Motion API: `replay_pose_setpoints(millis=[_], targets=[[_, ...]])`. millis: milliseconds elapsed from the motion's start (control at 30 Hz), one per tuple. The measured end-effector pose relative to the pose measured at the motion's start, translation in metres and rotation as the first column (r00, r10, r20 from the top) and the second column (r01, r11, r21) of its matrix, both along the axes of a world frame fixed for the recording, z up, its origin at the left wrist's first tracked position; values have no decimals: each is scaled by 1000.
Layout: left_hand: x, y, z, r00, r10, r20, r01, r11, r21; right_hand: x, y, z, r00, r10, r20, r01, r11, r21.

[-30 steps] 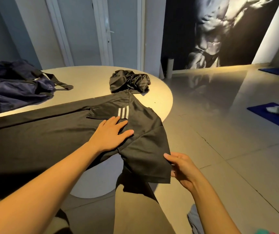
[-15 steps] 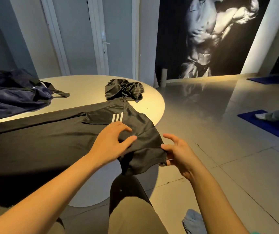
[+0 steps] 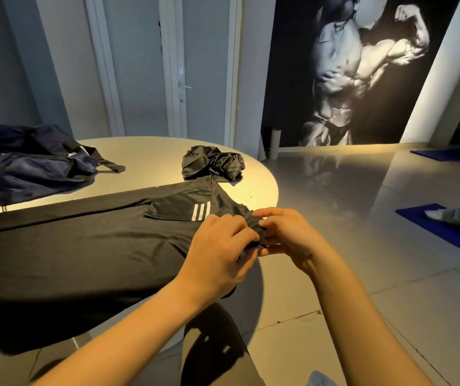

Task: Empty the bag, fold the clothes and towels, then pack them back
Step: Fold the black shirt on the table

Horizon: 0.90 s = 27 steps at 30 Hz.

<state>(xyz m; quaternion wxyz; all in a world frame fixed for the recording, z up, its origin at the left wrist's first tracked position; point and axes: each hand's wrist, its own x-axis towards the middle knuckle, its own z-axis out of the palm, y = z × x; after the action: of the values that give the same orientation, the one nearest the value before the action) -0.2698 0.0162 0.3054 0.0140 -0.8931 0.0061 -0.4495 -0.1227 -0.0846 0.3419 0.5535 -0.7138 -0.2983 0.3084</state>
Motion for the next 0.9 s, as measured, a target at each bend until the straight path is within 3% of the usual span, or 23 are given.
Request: replay_pose_setpoints(millis=[67,133,233,333,500,667,800,900], targets=[[0,4,9,1000,-1,7,1,997,-72,0,2,7,999,41,-7,-41,999,30],[-2,10,23,1000,-10,5,11,968,-251,1,4,13,995,100,-11,-99,992,78],[-1,27,51,998,-35,52,59,812,-581,12,11,21,985,168,-43,-161,978,135],[3,56,81,997,-66,36,71,656,-752,34,24,23,980,198,5,-197,973,117],[14,109,108,995,-78,-67,-16,528,-849,84,65,10,953,217,213,-203,975,-85],[32,160,108,990,7,-137,-127,435,-891,125,108,-7,904,330,270,-243,920,-308],[44,201,82,964,27,-264,-263,247,-933,144,121,-15,889,357,287,-260,910,-324],[54,228,49,925,108,-365,-379,169,-910,152,125,-24,881,402,249,-319,894,-316]])
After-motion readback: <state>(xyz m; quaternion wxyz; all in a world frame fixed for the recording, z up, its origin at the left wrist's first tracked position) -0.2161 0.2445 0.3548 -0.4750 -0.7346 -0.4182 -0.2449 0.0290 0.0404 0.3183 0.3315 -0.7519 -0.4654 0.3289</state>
